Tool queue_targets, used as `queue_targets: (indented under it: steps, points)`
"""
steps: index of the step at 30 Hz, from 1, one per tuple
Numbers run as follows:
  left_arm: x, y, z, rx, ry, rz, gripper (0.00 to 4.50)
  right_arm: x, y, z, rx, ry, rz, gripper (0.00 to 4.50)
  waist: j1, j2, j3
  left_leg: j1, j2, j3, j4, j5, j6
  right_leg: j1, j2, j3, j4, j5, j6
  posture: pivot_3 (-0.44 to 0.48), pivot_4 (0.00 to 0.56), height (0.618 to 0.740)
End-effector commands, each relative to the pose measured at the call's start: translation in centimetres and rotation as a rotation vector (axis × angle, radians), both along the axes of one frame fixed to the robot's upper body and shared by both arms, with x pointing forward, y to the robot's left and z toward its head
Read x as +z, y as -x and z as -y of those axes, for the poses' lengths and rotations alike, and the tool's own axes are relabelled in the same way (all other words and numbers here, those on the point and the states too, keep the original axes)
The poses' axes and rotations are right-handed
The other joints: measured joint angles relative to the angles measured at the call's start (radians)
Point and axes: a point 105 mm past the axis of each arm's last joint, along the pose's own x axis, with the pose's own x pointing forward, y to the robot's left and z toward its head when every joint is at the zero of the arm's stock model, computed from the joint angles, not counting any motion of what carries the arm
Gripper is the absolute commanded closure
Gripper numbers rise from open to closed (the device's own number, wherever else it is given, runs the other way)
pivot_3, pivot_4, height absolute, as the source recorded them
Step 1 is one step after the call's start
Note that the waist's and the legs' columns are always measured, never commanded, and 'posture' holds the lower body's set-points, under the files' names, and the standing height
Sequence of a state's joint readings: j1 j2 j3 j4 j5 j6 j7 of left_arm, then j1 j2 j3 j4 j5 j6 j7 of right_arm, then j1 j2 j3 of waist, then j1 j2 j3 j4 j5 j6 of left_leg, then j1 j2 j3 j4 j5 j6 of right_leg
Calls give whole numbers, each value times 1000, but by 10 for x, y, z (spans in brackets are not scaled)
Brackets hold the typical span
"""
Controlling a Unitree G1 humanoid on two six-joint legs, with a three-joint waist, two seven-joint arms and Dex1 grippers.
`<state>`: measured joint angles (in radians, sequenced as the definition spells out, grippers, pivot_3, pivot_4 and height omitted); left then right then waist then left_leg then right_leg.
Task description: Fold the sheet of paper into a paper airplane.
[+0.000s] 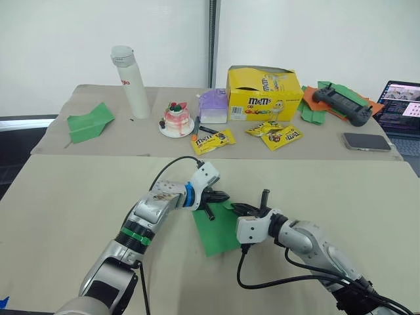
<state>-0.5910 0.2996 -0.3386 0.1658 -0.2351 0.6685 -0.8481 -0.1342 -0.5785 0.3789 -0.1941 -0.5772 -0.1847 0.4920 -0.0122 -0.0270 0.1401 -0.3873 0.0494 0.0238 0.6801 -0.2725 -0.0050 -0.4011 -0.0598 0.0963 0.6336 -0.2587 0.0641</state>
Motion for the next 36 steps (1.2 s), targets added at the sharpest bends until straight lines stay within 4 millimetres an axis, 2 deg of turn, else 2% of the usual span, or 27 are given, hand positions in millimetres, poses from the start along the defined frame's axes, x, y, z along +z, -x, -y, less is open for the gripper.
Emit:
queue_targets:
  steps: [1, 9, 12, 15, 20, 26, 30, 32, 36]
  points:
    - [-4, 9, 7, -42, 3, -38, 4500, -7, 2, 1, 14, 35, -15, 4487, 0, 0, 0, 0, 0, 0, 0, 0, 0, 0, 0, 0, 0, 0, 0, 0, 150, 740]
    - [1, 15, 12, -69, 25, -55, 4500, -6, 3, 3, 25, 42, -18, 4487, 1, 0, 0, 1, 0, 0, 0, 0, 0, 1, 0, 0, 0, 0, 0, 0, 150, 740]
    - [-4, 15, 10, -64, 8, -61, 4500, -6, 3, 4, 28, 46, -18, 4487, 2, 0, 0, 1, 0, 0, 0, 0, 0, 1, 0, 0, 0, 0, 0, 0, 150, 740]
    - [-9, 15, 8, -57, -11, -62, 4500, -9, 6, 6, 19, -1, -89, 4487, 4, 0, 0, 0, 0, 0, 0, 0, 0, 1, 0, 0, -1, 0, 0, 0, 150, 740]
    - [-15, 14, 6, -44, -38, -57, 4500, -4, 6, 19, 28, 6, -76, 4487, 12, 0, 0, 0, 0, 0, 0, 0, 0, 2, 0, 0, -2, 0, 0, 0, 150, 740]
    - [-19, 14, 4, -53, -66, -41, 4500, 7, 21, 32, 31, -77, -168, 2564, 14, 0, 0, 6, 0, 0, 0, 0, 0, 9, 0, 0, -4, 0, 0, 0, 150, 740]
    - [-19, 15, 3, -49, -63, -42, 4500, 24, 25, 37, 14, -166, -198, 2564, 12, 0, 0, 8, 0, -1, 0, 0, 0, 11, 0, 0, -4, 0, 0, 0, 150, 740]
    - [-20, 16, 3, -49, -64, -44, 4500, 34, 20, 41, -18, -242, -208, 2564, 9, 0, 0, 8, 0, -1, 0, 0, 0, 11, 0, 0, -3, 0, 0, 0, 150, 740]
    - [-21, 18, 3, -53, -66, -46, 4500, 40, 9, 41, -77, -362, -258, 3764, 9, 0, 0, 9, 0, -1, 0, 0, 0, 11, 0, 0, -3, 0, 0, 0, 150, 740]
